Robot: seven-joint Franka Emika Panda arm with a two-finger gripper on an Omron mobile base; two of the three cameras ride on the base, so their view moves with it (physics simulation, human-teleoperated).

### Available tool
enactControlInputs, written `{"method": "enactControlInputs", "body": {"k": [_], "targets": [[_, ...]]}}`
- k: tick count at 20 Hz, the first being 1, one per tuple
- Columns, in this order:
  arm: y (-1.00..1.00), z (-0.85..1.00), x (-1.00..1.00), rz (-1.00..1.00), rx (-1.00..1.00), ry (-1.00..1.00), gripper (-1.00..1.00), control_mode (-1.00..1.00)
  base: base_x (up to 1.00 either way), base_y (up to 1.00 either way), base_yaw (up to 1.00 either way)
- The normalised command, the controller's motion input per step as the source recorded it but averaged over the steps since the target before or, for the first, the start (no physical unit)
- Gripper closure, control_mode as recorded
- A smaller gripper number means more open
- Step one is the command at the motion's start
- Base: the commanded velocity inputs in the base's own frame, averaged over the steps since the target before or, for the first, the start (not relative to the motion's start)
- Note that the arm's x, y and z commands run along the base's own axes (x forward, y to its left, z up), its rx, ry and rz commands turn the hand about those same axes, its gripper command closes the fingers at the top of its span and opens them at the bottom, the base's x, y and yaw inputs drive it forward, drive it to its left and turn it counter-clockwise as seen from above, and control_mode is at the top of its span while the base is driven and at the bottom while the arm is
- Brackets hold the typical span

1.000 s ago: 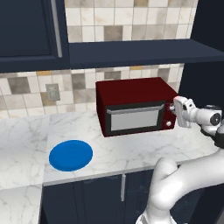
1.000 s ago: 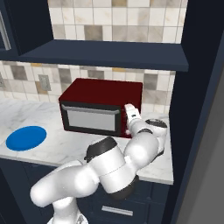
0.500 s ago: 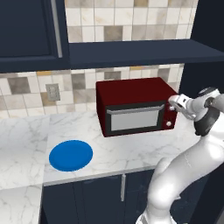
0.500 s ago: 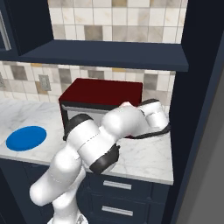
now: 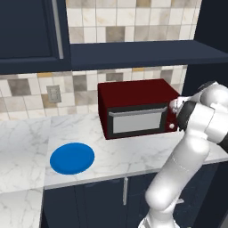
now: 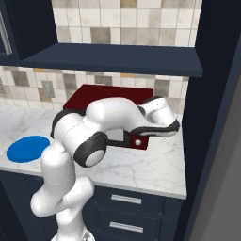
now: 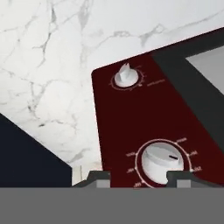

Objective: Pull the toaster oven rack outwards. Pick up the baguette from the plate and place it on the toaster oven rack. Close the toaster oven door fully and set the temperature to the lowest setting.

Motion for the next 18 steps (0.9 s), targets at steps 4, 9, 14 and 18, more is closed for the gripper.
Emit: {"method": "enactControlInputs", "body": {"k": [4,9,14,18], "targets": [[0.13,-0.51,0.0,0.3,-0.53,0.27,1.0,-1.0,0.0,0.0,0.0],[0.77,-0.37,0.01,0.41,-0.15,0.22,1.0,-1.0,0.0,0.0,0.0],[1.0,-0.3,0.01,0.47,0.0,0.07,1.0,-1.0,0.0,0.0,0.0],[0.8,-0.42,0.0,0.47,-0.02,0.16,1.0,-1.0,0.0,0.0,0.0]]}}
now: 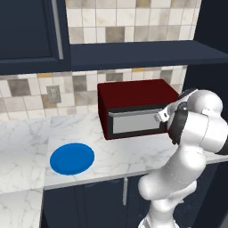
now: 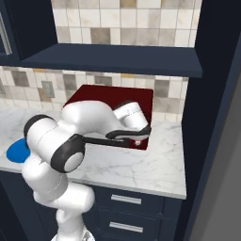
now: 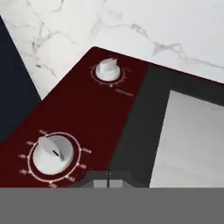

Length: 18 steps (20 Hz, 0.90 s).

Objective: Pull the toaster oven rack outwards. Pick up the baguette from the plate and place it on the toaster oven rack. Close the toaster oven door fully and set the temperature to the lowest setting.

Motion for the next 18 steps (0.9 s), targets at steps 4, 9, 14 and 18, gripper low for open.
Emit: {"method": "enactControlInputs", "body": {"k": [4,9,14,18], "targets": [[0.14,-0.41,0.0,0.32,-0.2,0.33,1.0,-1.0,0.0,0.0,0.0],[-0.02,-0.51,-0.11,0.25,-0.34,0.52,1.0,-1.0,0.0,0.0,0.0],[-0.32,0.01,-0.25,0.26,-0.21,0.3,1.0,-1.0,0.0,0.0,0.0],[-0.31,0.49,-0.3,0.23,-0.04,0.05,1.0,-1.0,0.0,0.0,0.0]]}}
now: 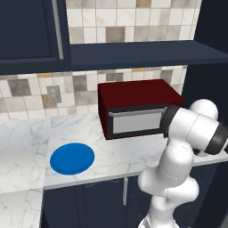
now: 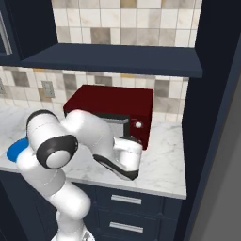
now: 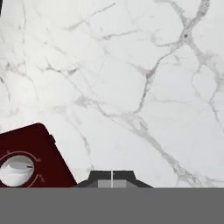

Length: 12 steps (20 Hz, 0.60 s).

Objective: Pull the toaster oven rack outwards. Pick up the baguette from the plate and place it on the toaster oven rack. Close the toaster oven door fully and set the temperature to the lowest setting.

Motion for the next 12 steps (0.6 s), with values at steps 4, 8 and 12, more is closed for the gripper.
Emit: {"method": "enactControlInputs", "body": {"k": [4,8,12], "targets": [[-0.28,0.69,-0.46,0.2,0.0,0.0,1.0,-1.0,0.0,0.0,0.0],[-0.43,0.63,-0.31,0.17,0.06,-0.06,1.0,-1.0,0.0,0.0,0.0],[-0.53,0.38,-0.14,0.13,0.21,-0.16,1.0,-1.0,0.0,0.0,0.0]]}}
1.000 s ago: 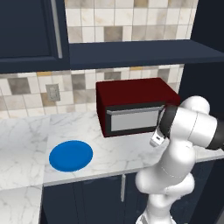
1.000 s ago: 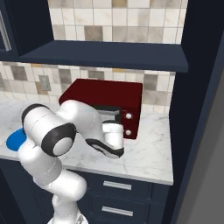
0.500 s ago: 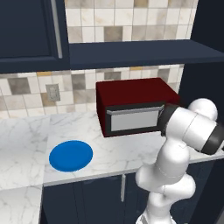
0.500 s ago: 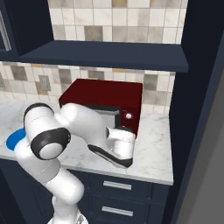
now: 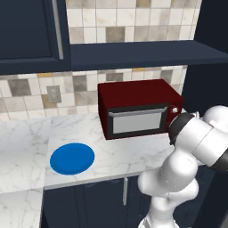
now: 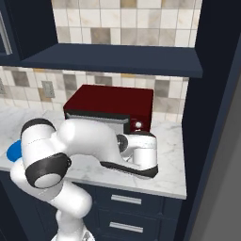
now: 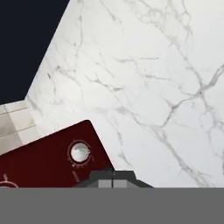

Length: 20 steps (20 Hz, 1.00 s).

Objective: Pull the toaster oven rack outwards. Pick up the baguette from the plate and place it on the toaster oven rack. Close the toaster oven door fully and set the temperature to the lowest setting.

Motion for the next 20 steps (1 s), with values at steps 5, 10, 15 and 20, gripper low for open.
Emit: {"method": "enactControlInputs", "body": {"k": [5,10,15,20], "targets": [[-0.48,0.16,-0.01,0.06,0.24,-0.15,1.0,-1.0,0.0,0.0,0.0],[-0.6,0.0,-0.16,-0.04,0.3,-0.25,1.0,-1.0,0.0,0.0,0.0],[-0.39,0.27,-0.07,0.0,0.18,-0.2,1.0,-1.0,0.0,0.0,0.0],[-0.23,0.44,-0.04,0.0,0.02,-0.08,1.0,-1.0,0.0,0.0,0.0]]}}
